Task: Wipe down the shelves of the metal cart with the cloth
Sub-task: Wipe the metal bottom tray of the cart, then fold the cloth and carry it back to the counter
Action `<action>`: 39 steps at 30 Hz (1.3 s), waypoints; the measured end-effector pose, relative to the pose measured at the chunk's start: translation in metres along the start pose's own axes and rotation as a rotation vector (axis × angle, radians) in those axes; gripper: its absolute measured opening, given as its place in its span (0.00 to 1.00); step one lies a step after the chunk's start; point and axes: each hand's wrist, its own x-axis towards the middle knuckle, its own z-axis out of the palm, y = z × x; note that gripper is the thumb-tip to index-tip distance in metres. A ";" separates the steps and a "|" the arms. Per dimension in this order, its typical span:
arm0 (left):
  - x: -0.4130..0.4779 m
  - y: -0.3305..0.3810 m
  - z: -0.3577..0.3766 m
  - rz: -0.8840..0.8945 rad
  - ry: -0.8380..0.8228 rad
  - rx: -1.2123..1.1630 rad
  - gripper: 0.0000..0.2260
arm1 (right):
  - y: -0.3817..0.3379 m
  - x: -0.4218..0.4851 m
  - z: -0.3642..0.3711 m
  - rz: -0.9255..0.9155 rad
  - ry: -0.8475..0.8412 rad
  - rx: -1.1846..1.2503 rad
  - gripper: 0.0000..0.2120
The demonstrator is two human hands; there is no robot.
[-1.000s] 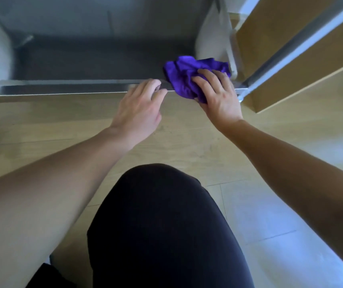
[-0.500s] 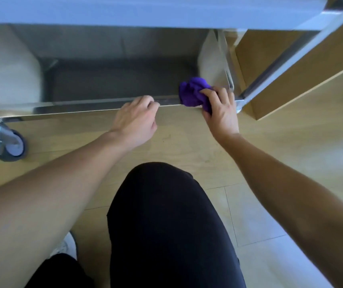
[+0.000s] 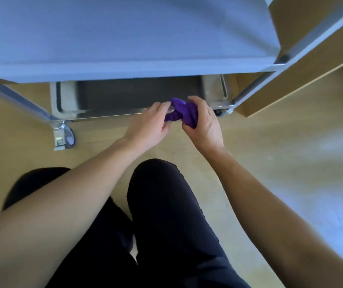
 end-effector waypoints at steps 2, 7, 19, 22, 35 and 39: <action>-0.016 0.032 -0.038 0.031 -0.023 -0.022 0.18 | -0.033 -0.014 -0.045 0.032 -0.028 0.004 0.29; -0.043 0.125 -0.148 0.064 -0.112 -0.138 0.19 | -0.113 -0.048 -0.175 0.090 -0.048 0.025 0.26; -0.053 0.348 -0.323 0.116 -0.340 -0.488 0.15 | -0.212 -0.102 -0.405 0.263 0.233 -0.031 0.25; -0.042 0.393 -0.321 0.091 -0.353 -0.547 0.15 | -0.200 -0.106 -0.435 0.262 0.261 -0.062 0.25; 0.021 0.508 -0.288 0.061 -0.245 -0.773 0.15 | -0.133 -0.123 -0.547 0.522 0.250 0.058 0.35; 0.040 0.516 -0.292 0.174 -0.283 -0.749 0.16 | -0.123 -0.109 -0.558 0.731 0.129 0.175 0.37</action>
